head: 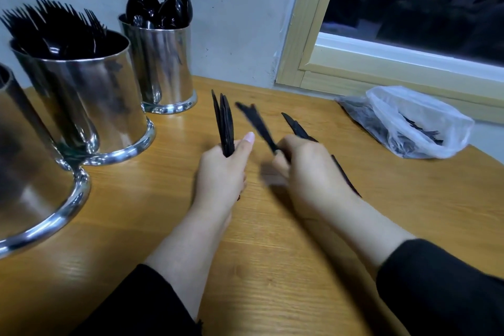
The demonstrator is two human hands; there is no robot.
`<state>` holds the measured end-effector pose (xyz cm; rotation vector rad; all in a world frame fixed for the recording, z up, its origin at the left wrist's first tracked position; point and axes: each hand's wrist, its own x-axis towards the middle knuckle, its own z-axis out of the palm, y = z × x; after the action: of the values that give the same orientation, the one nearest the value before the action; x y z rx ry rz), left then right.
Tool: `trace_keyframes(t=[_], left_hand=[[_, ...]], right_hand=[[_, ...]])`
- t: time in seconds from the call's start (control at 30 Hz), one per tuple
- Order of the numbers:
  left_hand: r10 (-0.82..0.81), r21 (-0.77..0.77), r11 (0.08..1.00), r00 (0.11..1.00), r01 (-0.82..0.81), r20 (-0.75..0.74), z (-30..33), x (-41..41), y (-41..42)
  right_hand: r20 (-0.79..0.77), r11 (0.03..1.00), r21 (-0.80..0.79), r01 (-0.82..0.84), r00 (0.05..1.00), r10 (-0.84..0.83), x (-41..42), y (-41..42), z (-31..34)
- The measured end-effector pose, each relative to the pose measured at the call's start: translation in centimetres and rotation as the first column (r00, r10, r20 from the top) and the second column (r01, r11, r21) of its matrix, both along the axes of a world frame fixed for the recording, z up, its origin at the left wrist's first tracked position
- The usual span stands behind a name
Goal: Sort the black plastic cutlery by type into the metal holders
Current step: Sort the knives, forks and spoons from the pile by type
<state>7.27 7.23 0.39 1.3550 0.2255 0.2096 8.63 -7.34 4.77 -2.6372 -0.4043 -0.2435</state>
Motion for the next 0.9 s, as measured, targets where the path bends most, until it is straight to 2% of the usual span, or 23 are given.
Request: trace_keyframes(t=[0.1,0.17,0.23,0.33,0.4,0.47,0.53,0.6,0.7,0.8,0.9], left_hand=[[0.003,0.030,1.000,1.000,-0.004,0.026,0.0,0.2,-0.3],[0.045,0.088,0.995,0.998,-0.048,0.033,-0.1,0.3,-0.4],[0.104,0.114,0.988,0.994,-0.108,0.043,-0.2,0.3,-0.2],[0.131,0.134,0.980,0.982,-0.150,0.139,0.1,0.1,0.0],[0.078,0.162,0.980,0.973,-0.115,0.219,0.2,0.0,-0.3],[-0.059,0.221,0.975,0.973,0.009,0.222,-0.1,-0.1,-1.1],[-0.195,0.331,0.934,0.967,0.132,0.164,-0.3,-0.4,-1.8],[-0.264,0.374,0.906,0.955,0.199,0.133,-0.5,-0.7,-1.9],[-0.287,0.297,0.922,0.953,0.248,0.097,-0.5,-0.9,-1.7],[-0.260,0.228,0.943,0.964,0.242,0.054,-0.6,-0.7,-1.6],[-0.249,0.208,0.949,0.967,0.235,0.045,-0.6,-0.5,-1.7]], right_hand=[[0.091,0.981,0.064,-0.184,0.980,0.178,-2.8,2.0,-1.4],[0.147,0.970,0.071,-0.232,0.964,0.220,-3.2,2.2,-2.3],[0.146,0.985,0.062,-0.163,0.977,0.153,-3.1,1.0,-2.7],[0.107,0.998,0.017,0.056,0.993,-0.057,-2.1,-3.4,-2.5],[0.059,0.977,-0.073,0.202,0.978,-0.198,-0.9,-6.7,-2.3],[-0.013,0.943,-0.174,0.284,0.957,-0.291,0.1,-8.8,-2.1],[-0.067,0.932,-0.230,0.282,0.950,-0.304,0.8,-9.5,-2.2],[-0.057,0.936,-0.219,0.274,0.954,-0.293,1.7,-9.2,-2.1],[-0.043,0.928,-0.228,0.295,0.949,-0.312,3.7,-8.4,-1.7],[-0.049,0.916,-0.275,0.292,0.947,-0.316,5.4,-7.9,-1.9],[-0.064,0.915,-0.254,0.314,0.938,-0.340,6.4,-7.9,-2.2]])
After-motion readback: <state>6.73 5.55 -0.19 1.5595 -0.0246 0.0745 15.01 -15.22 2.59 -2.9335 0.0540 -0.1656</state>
